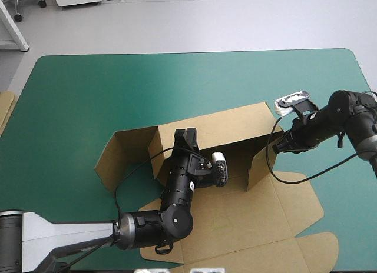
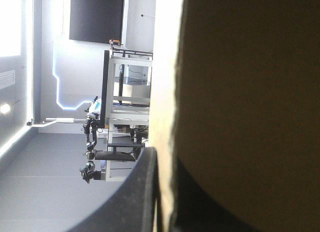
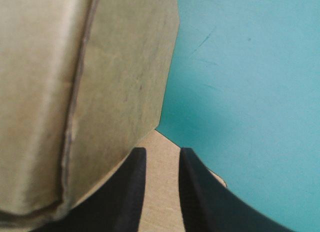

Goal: Fold the box

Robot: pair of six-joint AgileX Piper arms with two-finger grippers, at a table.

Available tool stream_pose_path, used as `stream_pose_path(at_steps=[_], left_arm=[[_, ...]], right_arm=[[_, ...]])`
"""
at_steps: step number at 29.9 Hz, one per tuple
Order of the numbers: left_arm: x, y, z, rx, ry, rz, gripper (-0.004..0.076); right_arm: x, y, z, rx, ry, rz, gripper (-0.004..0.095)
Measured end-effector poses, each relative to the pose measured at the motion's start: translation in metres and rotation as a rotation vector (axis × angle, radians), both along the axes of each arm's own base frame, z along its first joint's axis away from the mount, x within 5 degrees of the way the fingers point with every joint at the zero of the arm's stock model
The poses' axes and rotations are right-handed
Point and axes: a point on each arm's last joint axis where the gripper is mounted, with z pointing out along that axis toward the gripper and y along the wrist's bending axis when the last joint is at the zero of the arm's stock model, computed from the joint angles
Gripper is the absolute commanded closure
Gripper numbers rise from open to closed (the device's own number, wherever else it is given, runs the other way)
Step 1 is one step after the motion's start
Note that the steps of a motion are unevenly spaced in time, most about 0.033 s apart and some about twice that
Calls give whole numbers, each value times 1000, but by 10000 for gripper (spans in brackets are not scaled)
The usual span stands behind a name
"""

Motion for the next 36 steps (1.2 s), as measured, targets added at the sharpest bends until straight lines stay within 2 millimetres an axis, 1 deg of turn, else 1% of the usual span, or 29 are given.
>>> stream_pose_path(at_steps=[2,7,8,12,14,22,28,30,36], left_arm=[[0,0,0,0,1,0,734],[0,1,0,-2,2,9,734],[0,1,0,-2,3,11,734],[0,2,0,-6,4,26,734],[0,3,0,-7,2,32,734],[0,3,0,-8,4,39,734],[0,3,-1,-9,10,33,734],[0,3,-1,-9,9,32,734],[0,3,-1,-9,10,33,734]], right_arm=[[-1,0,0,-4,-3,21,455],[-1,1,1,-14,-26,104,445],[-1,2,1,-12,-28,124,429],[-3,4,1,-1,-19,165,300],[-3,4,0,3,-19,169,275],[-7,5,1,34,-4,168,275],[-30,8,4,76,8,187,274],[-34,8,3,73,-4,191,274],[-31,7,1,68,-68,167,272]])
